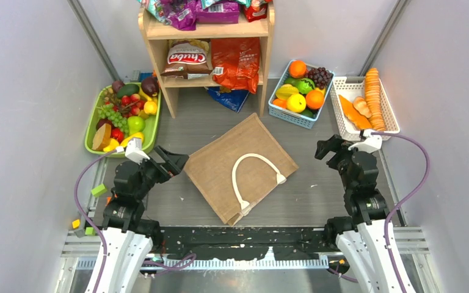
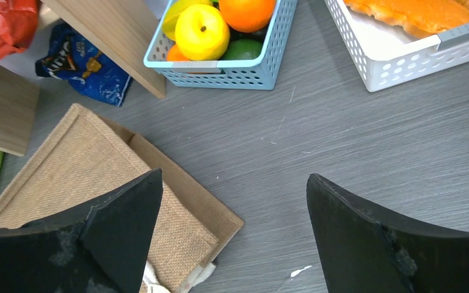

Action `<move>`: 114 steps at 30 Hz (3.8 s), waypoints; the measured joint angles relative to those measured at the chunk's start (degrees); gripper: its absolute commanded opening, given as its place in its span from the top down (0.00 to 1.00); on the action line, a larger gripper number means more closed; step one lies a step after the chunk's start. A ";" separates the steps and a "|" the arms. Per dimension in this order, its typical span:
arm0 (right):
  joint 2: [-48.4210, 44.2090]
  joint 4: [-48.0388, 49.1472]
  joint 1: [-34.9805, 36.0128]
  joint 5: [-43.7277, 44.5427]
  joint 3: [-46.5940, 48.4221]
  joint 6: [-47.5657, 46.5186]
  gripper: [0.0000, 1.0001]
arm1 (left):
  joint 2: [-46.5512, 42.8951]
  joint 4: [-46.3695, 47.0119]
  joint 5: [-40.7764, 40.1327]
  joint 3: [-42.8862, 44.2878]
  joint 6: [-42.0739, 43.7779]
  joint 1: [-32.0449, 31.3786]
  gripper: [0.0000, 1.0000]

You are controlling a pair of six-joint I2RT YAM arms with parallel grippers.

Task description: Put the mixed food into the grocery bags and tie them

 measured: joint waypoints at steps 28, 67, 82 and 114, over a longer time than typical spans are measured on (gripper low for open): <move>-0.79 -15.19 0.00 -4.50 6.80 1.51 0.05 | 33.77 0.85 -25.99 25.44 33.24 -57.79 0.10; -6.80 -23.58 0.00 -6.36 10.43 2.03 0.04 | 77.35 -23.19 -61.11 48.06 36.17 -75.97 1.00; -2.01 -12.48 0.24 -28.94 5.95 7.98 0.06 | 51.32 -23.69 -36.89 49.03 34.58 -52.96 1.00; 21.81 17.00 27.80 -7.58 -10.01 31.39 0.91 | 43.43 -14.49 -5.62 40.13 28.33 -32.92 1.00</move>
